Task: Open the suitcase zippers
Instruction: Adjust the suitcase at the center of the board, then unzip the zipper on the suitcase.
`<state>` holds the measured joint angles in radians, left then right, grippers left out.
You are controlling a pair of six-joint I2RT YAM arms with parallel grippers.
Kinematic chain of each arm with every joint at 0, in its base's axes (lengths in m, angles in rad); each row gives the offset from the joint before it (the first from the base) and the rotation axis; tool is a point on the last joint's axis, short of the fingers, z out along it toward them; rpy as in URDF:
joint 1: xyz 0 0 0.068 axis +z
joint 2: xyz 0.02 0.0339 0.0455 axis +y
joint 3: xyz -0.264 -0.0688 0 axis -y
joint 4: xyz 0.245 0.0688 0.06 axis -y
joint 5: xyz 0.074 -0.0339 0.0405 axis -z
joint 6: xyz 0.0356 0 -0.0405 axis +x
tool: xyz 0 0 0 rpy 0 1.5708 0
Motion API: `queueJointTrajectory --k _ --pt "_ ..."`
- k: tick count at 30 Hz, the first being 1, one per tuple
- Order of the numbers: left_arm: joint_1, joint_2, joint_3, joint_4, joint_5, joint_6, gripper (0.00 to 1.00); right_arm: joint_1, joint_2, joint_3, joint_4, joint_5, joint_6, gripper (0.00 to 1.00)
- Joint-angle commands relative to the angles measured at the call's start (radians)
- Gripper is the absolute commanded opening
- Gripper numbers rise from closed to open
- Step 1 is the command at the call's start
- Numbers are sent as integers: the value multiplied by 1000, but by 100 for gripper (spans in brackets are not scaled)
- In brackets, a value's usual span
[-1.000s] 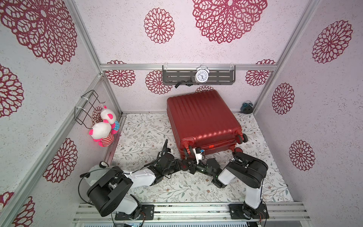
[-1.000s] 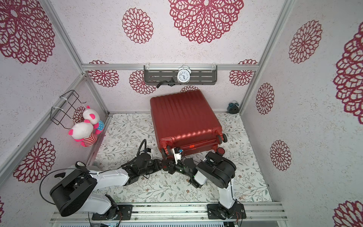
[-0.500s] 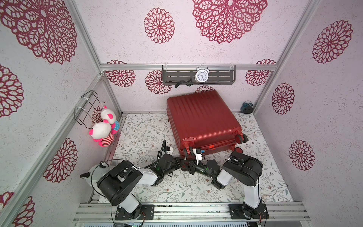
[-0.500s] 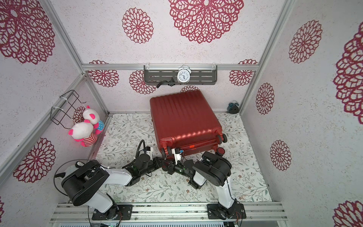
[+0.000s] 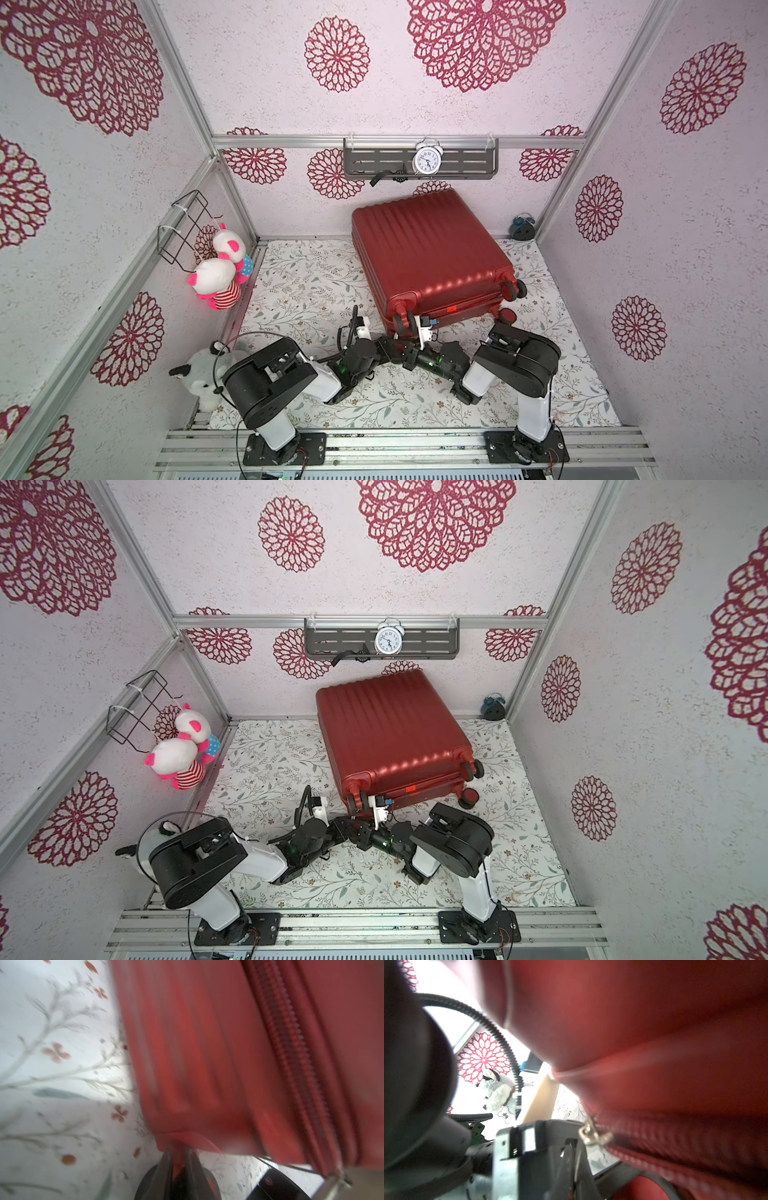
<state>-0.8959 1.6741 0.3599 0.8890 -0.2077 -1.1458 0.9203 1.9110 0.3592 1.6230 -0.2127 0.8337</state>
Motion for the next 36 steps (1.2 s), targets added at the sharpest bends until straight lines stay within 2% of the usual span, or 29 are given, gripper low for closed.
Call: queueJointTrajectory --k 1,2,4,9,16,20,24,29,32,36 --pt "-93 -12 -5 14 104 -15 24 94 -58 -79 -47 -165 -3 0" --pt "-94 -35 -16 0 91 -17 28 94 -72 -101 -55 -153 -2 0" --pt "-94 -101 -38 -59 63 -14 46 94 -103 -151 -70 -125 -2 0" --pt "-94 -328 -44 -319 5 12 72 91 -179 -256 -83 -56 2 0" --pt "-92 -721 41 -810 -68 106 75 66 -287 -281 -216 -43 -29 0" --pt "-88 -849 137 -960 -56 170 83 39 -325 -284 -256 -58 -39 0" --pt "-60 -807 257 -993 60 234 89 5 -353 -281 -298 -83 -54 0" --pt "3 -639 329 -836 309 233 89 -35 -369 -269 -322 -127 -62 0" --pt "5 -546 368 -789 376 230 89 -59 -375 -263 -334 -156 -67 0" --pt "26 -462 389 -757 404 223 89 -86 -375 -248 -337 -201 -69 0"
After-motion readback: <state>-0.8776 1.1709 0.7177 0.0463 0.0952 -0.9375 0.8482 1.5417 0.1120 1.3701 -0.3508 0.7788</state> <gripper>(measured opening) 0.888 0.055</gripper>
